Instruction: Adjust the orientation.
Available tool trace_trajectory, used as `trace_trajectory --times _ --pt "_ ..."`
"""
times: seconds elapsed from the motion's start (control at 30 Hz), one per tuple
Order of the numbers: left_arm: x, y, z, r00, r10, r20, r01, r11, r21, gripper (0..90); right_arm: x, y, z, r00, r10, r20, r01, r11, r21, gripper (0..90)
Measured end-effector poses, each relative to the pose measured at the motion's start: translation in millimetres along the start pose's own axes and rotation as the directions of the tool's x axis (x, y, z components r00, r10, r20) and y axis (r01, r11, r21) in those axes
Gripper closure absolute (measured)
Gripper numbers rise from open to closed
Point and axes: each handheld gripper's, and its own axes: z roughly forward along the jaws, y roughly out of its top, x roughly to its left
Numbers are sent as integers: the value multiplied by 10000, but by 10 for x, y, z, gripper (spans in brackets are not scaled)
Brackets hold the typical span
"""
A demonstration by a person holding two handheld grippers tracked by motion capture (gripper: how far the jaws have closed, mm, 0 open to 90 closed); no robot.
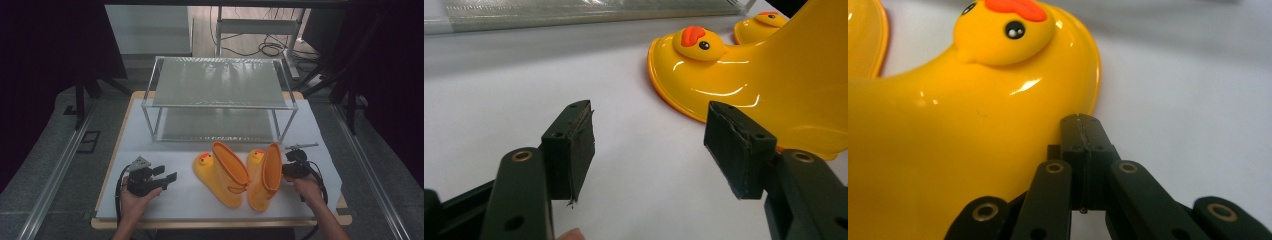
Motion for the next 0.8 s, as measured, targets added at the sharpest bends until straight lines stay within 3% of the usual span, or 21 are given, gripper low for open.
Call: trace_trajectory --times 0.1,0.2,0.4,0.57,0.7,0.73,0.8 --pt "8 -6 7 10000 2 -16 -1 10000 31 367 45 64 84 9995 -177 -257 177 9998 -31 899" --pt "9 -14 17 10000 -10 -18 11 10000 78 367 72 139 210 9953 -144 -956 127 9998 -179 899" --pt "2 -20 17 10000 -6 -18 7 10000 72 368 114 170 254 9930 -272 -1150 238 9993 -301 898" --pt "2 -29 2 10000 -24 20 24 10000 48 368 74 -5 -48 9945 -486 -931 423 9967 -688 898" --pt "-8 -25 -2 10000 -23 46 23 10000 23 368 63 -319 -351 9939 -579 -939 494 9947 -897 898" --pt "-14 -20 -6 10000 -12 55 12 10000 7 368 96 -498 -477 9926 -521 -1095 417 9946 -952 898" --pt "-17 -19 -8 10000 -10 58 10 10000 4 368 123 -588 -529 9915 -584 -1167 470 9941 -983 898"
